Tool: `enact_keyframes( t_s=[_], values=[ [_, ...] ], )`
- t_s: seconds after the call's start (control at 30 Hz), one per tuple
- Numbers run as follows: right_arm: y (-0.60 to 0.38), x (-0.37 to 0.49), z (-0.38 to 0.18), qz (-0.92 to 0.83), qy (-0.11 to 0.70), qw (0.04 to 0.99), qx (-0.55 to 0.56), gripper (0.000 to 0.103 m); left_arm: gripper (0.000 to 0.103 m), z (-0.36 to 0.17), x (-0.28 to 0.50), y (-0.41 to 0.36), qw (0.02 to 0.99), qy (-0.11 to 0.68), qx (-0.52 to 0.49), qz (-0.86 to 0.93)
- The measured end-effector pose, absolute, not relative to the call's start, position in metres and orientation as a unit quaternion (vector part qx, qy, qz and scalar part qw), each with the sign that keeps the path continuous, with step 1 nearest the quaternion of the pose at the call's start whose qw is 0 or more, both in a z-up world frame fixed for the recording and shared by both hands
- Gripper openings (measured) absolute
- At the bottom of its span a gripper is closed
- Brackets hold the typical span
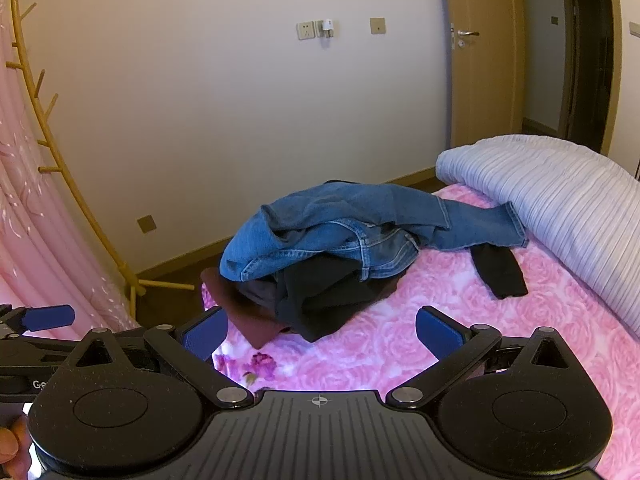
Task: Fold clothes
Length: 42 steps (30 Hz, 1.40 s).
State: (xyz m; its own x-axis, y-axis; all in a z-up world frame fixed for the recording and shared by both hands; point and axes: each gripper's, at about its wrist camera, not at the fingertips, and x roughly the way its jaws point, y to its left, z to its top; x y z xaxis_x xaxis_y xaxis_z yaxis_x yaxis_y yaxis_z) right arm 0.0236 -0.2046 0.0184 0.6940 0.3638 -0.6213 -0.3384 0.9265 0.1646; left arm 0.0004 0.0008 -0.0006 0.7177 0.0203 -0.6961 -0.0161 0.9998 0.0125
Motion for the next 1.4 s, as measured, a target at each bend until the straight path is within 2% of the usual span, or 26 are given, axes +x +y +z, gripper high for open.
enact_keyframes(
  t_s=[0.73, 1.4],
  values=[
    [-0.210, 0.026, 0.012, 0.193, 0.346, 0.918, 0.022, 0.103, 0.099, -0.016, -0.016, -0.028, 0.926, 0.378, 0.015, 0.009],
    [-0.214, 0.033, 0.009, 0.192, 0.353, 0.915, 0.009, 0.103, 0.099, -0.017, 0.001, -0.021, 0.919, 0.393, 0.016, 0.001]
  ],
)
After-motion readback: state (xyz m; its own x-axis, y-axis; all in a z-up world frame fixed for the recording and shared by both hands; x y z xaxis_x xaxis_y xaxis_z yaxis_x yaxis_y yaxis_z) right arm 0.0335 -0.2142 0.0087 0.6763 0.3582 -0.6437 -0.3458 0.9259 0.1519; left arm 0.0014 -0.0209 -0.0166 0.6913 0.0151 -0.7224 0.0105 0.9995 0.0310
